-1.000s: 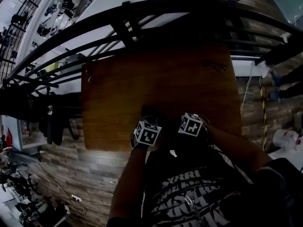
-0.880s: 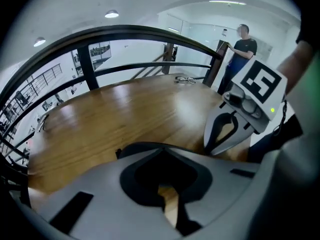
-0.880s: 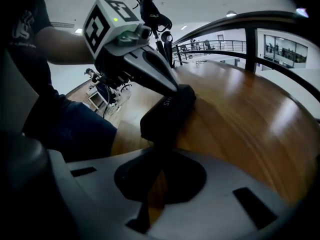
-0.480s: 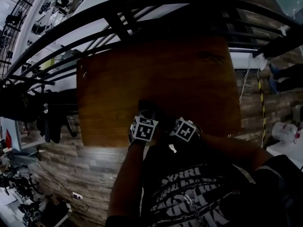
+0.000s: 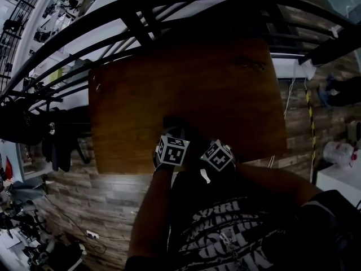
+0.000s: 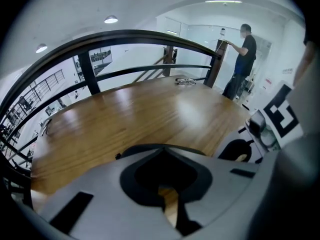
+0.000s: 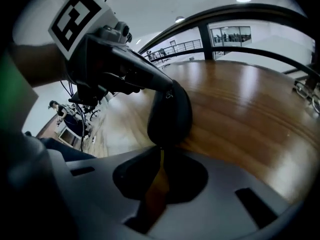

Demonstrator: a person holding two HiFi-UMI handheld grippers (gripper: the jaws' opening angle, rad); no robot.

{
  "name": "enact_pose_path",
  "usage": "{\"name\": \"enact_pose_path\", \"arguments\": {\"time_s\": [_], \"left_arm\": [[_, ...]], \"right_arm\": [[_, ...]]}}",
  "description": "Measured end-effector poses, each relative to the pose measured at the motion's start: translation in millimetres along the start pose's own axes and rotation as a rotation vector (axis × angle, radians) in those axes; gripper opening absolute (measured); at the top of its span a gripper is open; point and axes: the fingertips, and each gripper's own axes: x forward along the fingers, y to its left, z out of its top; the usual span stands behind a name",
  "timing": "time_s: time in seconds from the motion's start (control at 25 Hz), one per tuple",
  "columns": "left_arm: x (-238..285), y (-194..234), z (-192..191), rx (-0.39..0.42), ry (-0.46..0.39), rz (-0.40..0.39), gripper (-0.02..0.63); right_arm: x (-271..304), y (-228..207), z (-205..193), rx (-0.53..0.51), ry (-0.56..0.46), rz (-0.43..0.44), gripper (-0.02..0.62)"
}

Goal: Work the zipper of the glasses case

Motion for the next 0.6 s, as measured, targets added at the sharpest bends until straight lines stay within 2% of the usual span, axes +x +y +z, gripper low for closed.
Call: {"name": "enact_pose_path", "arguments": {"time_s": [0.2, 0.36, 0.44, 0.6], "left_arm": [[-0.9, -1.6, 1.5, 0.034, -0.005, 0.017, 0.006], [-1.0, -3.0, 0.8, 0.02, -0.014, 0.007, 0.006], [-1.1, -4.6, -0.4, 0.0, -0.024, 0.001, 0.006], [-0.4, -5.6, 2.9, -0.009, -0.033, 0.016, 0.006]], "right_arm": [[-10.2, -16.3, 0.2, -0.151, 0.036, -0.083, 0.018], [-18.2, -46.2, 6.5, -0.212, 0.033, -0.145, -0.002], [-19.5, -60.0, 13.1, -0.257, 0.03, -0.119, -0.002], [-23.1, -68.6, 22.9, -0.394, 0.065, 0.014, -0.002]]}}
